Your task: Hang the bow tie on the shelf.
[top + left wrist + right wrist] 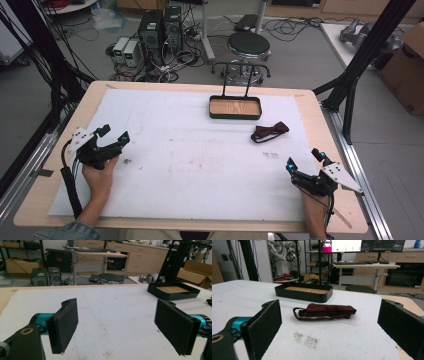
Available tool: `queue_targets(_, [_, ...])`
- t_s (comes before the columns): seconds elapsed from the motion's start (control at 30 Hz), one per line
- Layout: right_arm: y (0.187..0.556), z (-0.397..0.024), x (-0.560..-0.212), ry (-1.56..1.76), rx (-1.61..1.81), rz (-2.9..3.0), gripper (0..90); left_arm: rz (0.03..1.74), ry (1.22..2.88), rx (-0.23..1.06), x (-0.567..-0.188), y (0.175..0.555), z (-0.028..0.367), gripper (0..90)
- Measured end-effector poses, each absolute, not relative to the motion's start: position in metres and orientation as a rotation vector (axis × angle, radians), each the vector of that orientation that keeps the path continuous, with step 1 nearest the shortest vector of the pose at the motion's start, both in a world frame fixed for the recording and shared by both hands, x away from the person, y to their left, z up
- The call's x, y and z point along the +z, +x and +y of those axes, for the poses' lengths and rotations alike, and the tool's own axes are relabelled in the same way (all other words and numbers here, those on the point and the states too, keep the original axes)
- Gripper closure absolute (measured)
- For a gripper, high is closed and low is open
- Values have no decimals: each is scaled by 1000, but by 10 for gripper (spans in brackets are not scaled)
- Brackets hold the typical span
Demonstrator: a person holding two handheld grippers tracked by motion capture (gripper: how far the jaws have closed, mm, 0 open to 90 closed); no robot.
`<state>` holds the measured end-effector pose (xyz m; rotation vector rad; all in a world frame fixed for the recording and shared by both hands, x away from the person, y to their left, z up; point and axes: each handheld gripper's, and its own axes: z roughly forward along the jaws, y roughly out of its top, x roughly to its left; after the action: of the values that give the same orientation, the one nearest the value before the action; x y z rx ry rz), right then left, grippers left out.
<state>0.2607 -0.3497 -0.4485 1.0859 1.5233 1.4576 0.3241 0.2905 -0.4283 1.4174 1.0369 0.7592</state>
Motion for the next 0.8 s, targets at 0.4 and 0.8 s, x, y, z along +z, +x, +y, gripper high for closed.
queue_targets(0.4, [261, -350, -449, 1086, 1459, 1536, 44, 1034, 1421, 755, -429, 324, 290, 194])
queue_targets(0.8, [262, -349, -448, 1082, 1461, 1539, 44, 1032, 1419, 736, -429, 324, 290, 194])
